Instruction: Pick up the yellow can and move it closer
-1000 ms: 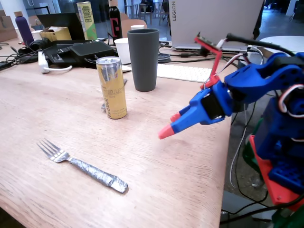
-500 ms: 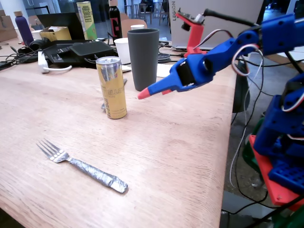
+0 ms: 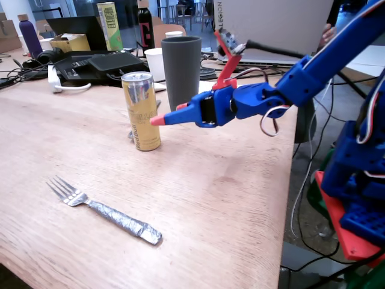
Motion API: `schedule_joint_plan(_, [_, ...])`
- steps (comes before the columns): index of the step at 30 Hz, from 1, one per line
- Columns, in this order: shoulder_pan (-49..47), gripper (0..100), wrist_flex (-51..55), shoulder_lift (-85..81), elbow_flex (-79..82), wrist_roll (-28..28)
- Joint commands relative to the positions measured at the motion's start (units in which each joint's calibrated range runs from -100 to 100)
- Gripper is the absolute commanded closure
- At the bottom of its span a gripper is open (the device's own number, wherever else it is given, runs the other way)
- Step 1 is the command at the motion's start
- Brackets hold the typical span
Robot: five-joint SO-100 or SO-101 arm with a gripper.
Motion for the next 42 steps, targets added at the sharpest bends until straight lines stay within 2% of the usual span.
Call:
schedule_joint_plan(1, [1.2,52,-2.2,0.7,-1.7,0.0])
schedule_joint_plan(17, [-0.3,51,-2.4,0.6,-0.1,0.5])
schedule_joint_plan(19, [0.2,42,-2.4,0.6,0.0,2.1])
schedule_joint_plan(23, [-0.3,15,-2.5,0.6,-0.1,1.6])
schedule_joint_plan(26, [-0.3,6,-2.5,0.6,-0.6,1.5])
schedule_joint_plan(30, [-0.5,6,-2.5,0.9,-1.3,1.5])
schedule_joint_plan(42, [-3.2,7,-2.3,13.3,-17.6,2.1])
